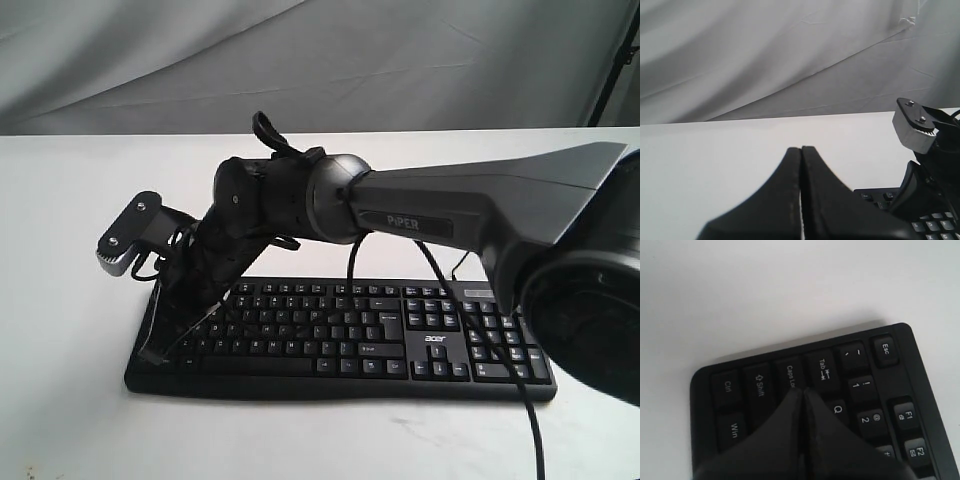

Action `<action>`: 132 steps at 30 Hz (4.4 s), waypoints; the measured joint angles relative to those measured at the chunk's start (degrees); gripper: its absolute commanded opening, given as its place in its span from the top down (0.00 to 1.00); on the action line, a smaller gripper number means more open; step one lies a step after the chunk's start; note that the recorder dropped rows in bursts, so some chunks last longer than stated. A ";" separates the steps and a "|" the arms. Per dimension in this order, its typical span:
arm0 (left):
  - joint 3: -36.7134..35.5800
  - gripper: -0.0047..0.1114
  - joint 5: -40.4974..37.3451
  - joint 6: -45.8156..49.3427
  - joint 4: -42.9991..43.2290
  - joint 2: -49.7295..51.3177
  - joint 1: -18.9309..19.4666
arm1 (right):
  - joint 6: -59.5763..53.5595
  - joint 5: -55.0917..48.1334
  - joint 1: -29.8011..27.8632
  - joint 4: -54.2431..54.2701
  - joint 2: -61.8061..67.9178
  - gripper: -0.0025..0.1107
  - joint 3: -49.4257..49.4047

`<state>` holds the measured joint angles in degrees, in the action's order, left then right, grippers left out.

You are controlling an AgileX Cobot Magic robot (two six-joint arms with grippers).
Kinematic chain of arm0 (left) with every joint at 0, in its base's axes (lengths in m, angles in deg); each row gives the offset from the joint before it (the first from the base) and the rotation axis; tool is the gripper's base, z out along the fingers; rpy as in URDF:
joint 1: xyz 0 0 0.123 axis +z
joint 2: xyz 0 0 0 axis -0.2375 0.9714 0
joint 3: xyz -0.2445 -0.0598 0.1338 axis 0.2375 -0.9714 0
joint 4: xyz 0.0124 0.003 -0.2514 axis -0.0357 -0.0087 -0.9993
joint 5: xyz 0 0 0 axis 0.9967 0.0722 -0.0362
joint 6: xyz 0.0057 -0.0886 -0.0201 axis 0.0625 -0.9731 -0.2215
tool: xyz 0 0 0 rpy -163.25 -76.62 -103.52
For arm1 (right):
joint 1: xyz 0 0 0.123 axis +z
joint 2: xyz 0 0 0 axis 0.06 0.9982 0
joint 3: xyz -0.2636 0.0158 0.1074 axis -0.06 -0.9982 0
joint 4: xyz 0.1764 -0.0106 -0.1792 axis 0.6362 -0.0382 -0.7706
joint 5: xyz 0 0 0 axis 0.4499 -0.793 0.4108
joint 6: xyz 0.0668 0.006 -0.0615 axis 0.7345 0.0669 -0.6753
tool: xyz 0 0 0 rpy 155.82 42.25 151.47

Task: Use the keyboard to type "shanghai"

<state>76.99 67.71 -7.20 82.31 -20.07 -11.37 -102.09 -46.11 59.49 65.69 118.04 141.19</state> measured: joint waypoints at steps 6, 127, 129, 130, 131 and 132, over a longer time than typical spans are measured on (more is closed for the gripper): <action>0.00 0.96 0.00 0.00 0.00 0.00 0.00 | 0.37 -0.24 0.00 -0.60 0.00 0.98 0.00; 0.00 0.96 0.00 0.00 0.00 0.00 0.00 | 6.98 7.62 -4.06 -5.75 -9.89 0.98 -19.70; 0.00 0.96 0.00 0.00 0.00 0.00 0.00 | 6.96 7.74 -4.06 -5.52 -9.89 0.98 -19.70; 0.00 0.96 0.00 0.00 0.00 0.00 0.00 | 6.96 7.74 -4.06 -5.52 -9.89 0.98 -19.70; 0.00 0.96 0.00 0.00 0.00 0.00 0.00 | 6.96 7.74 -4.06 -5.52 -9.89 0.98 -19.70; 0.00 0.96 0.00 0.00 0.00 0.00 0.00 | 6.87 7.74 -4.06 -5.52 -9.89 0.98 -19.70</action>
<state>76.99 67.71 -7.20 82.31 -20.07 -11.37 -95.23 -38.37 55.42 60.16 108.15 121.50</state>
